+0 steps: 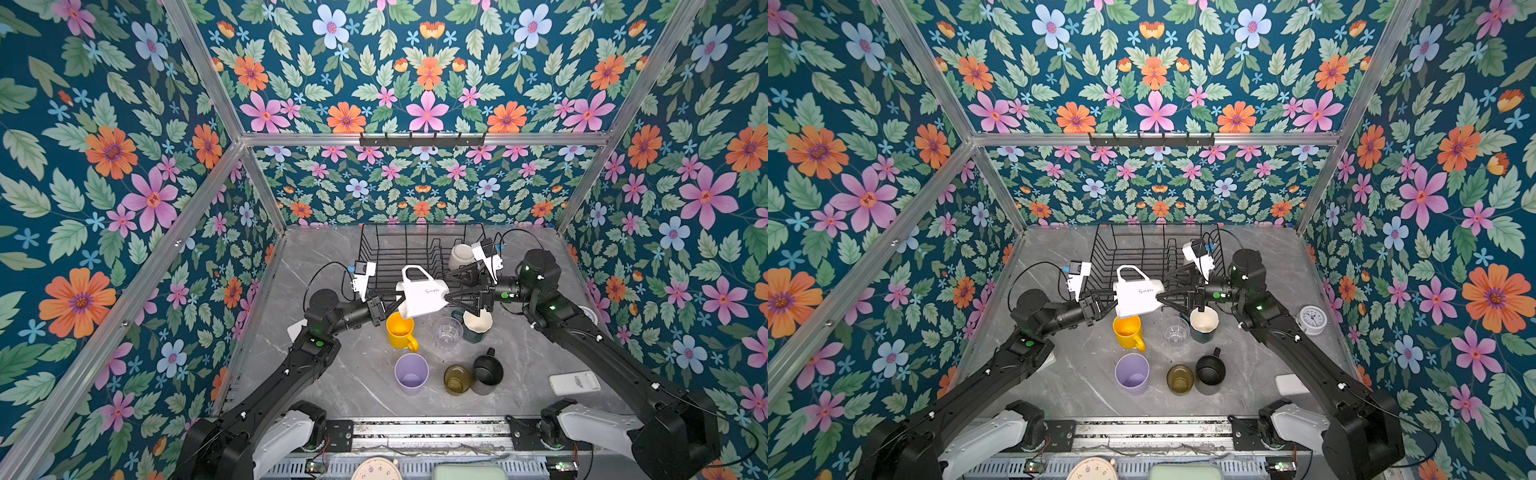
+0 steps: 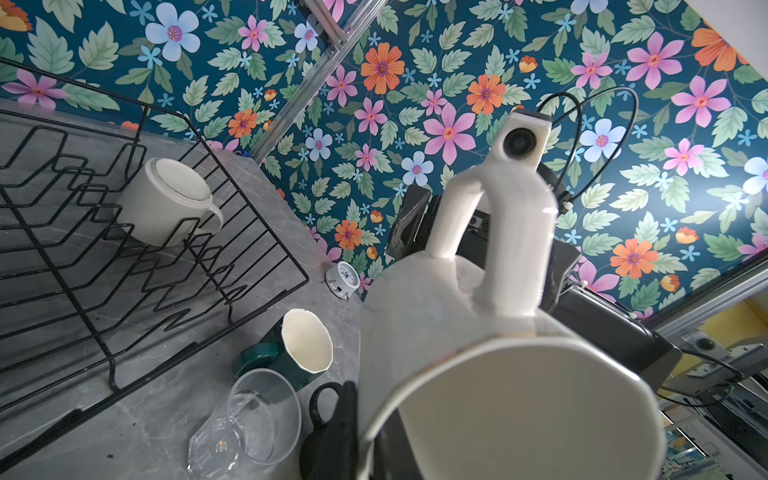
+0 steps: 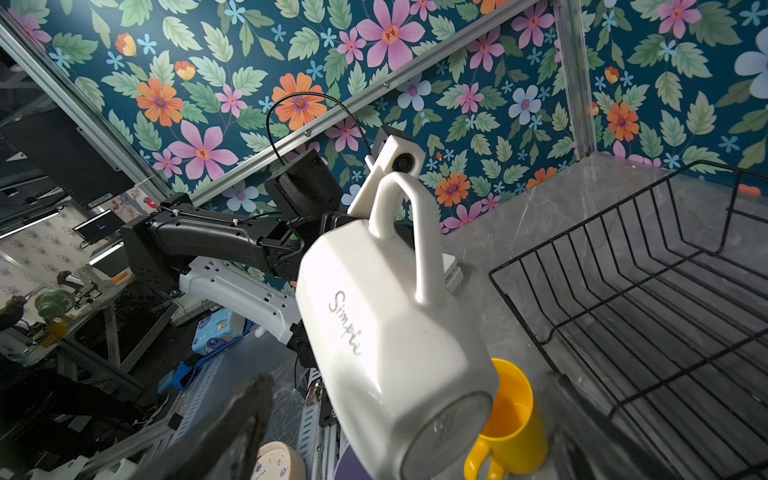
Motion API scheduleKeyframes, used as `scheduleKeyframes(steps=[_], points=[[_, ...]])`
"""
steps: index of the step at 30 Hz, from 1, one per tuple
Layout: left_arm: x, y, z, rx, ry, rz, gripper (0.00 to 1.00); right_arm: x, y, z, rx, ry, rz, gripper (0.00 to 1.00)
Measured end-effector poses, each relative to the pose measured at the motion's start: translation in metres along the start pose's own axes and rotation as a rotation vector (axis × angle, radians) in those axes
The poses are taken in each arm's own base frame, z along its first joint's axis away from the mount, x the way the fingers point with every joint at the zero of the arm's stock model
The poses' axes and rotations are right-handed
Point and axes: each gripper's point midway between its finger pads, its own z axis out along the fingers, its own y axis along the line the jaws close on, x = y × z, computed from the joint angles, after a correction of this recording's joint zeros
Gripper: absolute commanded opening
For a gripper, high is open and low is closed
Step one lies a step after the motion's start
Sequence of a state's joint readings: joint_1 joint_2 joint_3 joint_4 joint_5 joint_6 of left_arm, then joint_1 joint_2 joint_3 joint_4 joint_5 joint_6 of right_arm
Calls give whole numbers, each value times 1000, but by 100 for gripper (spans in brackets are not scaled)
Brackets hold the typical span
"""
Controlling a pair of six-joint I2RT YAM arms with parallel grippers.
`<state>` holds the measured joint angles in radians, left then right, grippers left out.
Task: Load the cups into the dish rack
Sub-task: 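Grasp the held octagonal mug's body with the right gripper above the rack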
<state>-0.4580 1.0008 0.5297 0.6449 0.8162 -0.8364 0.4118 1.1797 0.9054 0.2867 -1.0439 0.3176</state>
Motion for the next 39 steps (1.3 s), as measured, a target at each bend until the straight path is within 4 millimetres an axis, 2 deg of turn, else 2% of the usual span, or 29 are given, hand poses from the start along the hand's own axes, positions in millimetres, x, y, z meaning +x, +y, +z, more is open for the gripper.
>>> scheduleKeyframes(steps=[6,18,33,39], points=[[2,0,3,19,15,-23,0,4,-4,11,-25,20,11,99],[2,-5,5,52,28,-34,0,15,8,41,-102,76,-9,99],[4,-10,7,93,51,-63,0,25,13,50,-145,102,-5,96],[6,-10,8,97,58,-74,0,27,13,52,-158,107,-8,92]])
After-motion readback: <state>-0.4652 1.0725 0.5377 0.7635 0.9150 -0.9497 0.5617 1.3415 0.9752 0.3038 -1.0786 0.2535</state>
